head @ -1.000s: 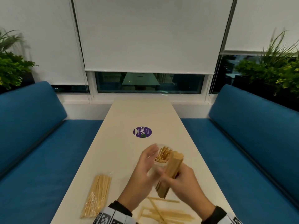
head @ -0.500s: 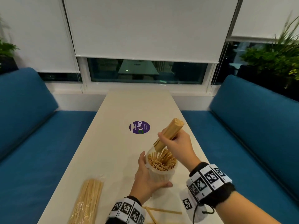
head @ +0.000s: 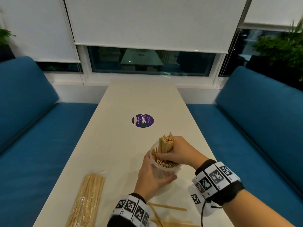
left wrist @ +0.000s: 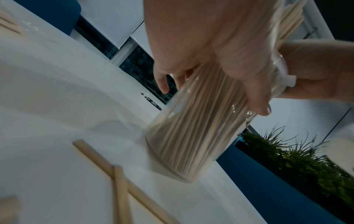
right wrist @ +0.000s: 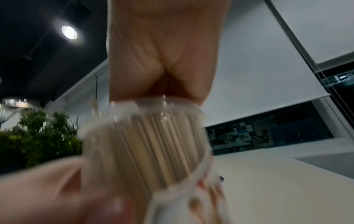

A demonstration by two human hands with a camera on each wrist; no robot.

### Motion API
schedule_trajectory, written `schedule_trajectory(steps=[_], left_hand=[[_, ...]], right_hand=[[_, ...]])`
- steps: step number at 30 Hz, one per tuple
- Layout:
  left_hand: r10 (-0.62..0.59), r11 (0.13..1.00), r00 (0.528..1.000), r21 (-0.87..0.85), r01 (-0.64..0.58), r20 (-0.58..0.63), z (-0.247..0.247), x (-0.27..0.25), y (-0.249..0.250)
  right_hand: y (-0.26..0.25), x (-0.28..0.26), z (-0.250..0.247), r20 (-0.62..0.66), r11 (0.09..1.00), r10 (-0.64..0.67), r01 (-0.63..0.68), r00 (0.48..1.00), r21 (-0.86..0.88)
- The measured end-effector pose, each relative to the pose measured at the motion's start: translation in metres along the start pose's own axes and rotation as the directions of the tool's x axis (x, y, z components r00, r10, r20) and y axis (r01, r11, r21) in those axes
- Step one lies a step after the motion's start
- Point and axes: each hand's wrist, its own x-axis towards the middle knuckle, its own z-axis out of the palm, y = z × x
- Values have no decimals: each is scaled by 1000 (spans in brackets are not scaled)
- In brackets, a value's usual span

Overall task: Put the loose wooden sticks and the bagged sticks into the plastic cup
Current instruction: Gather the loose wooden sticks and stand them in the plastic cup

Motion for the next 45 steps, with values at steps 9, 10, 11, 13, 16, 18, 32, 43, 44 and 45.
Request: schedule_trajectory(steps=[9, 10, 11, 13, 16, 18, 32, 43, 44, 45], left_hand=[[-18, 998, 1000, 65, 18, 0, 1, 4, 0], [-17, 997, 1000, 78, 17, -4, 1, 4, 0], [-9, 996, 1000, 89, 10, -11, 1, 5, -1], [-11, 994, 1000, 110, 13, -20, 0, 5, -3], [-24, 994, 1000, 108, 25, -10, 1, 5, -1], [-4, 995, 1000, 99, 5, -9, 1, 4, -1], [3, 992, 1000, 126, -6, 26, -2, -5, 5], [-238, 892, 947, 434, 126, 214, -33, -33, 38], [-286, 834, 936, 534, 137, 206, -41, -41, 39], [-319, 779, 930, 610, 147, 183, -49, -50, 38]], right_hand=[[-16, -4, 8, -228, 915, -403, 392, 886, -94], [-17, -4, 12, -245, 855, -518, 484, 819, -189], [-16, -3, 17, -240, 784, -611, 534, 755, -315], [-15, 1, 22, -192, 695, -678, 533, 710, -483], [-10, 8, 22, -190, 728, -601, 433, 776, -532], [-5, 8, 20, -155, 750, -513, 352, 845, -560], [0, -15, 14, -125, 951, -192, 153, 973, -270], [-6, -64, -5, -110, 969, -146, 120, 983, -214], [-6, -77, -6, -151, 977, -143, 116, 978, -177], [-5, -91, -5, -186, 984, -132, 106, 974, -145]])
